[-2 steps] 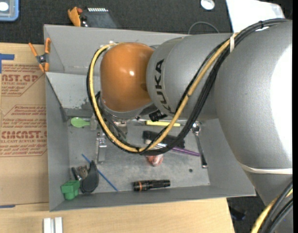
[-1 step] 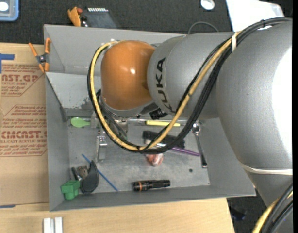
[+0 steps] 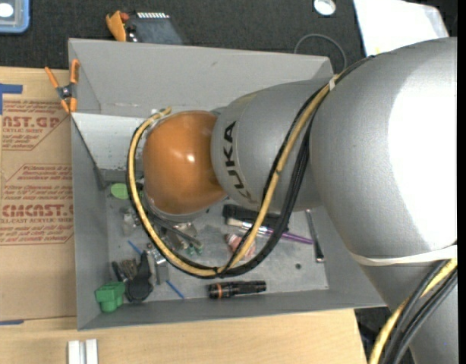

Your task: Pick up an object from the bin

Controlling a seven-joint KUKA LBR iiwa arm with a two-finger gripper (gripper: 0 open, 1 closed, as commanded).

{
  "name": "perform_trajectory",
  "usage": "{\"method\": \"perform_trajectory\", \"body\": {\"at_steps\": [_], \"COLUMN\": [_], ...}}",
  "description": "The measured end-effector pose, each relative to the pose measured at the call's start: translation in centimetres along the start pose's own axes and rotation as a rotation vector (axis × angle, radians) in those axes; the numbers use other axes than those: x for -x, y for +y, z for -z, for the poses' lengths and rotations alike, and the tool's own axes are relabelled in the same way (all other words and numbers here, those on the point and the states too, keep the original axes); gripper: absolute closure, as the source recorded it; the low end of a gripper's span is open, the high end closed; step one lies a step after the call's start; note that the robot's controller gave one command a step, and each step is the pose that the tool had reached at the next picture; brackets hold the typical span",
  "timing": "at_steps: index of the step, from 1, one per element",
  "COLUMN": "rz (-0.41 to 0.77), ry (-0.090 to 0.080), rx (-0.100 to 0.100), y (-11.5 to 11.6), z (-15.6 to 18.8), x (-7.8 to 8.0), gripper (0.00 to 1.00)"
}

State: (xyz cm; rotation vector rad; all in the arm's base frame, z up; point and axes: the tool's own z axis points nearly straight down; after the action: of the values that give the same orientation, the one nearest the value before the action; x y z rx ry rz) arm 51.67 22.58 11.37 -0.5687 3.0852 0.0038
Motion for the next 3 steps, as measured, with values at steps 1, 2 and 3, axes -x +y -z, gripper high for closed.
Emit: {"method": "perform_trajectory", "body": {"at_steps": [1, 2, 3], "rz": [0.055, 0.295, 0.444], "ry": [0.001, 0.002, -0.012], "rx": [0.000, 0.001, 0.001], "y": [1.9, 2.2, 2.7], "z": [-1.3, -1.2, -4.2], "x": [-2.3, -2.8, -2.3], "gripper": [0.00, 0.00, 0.00]}}
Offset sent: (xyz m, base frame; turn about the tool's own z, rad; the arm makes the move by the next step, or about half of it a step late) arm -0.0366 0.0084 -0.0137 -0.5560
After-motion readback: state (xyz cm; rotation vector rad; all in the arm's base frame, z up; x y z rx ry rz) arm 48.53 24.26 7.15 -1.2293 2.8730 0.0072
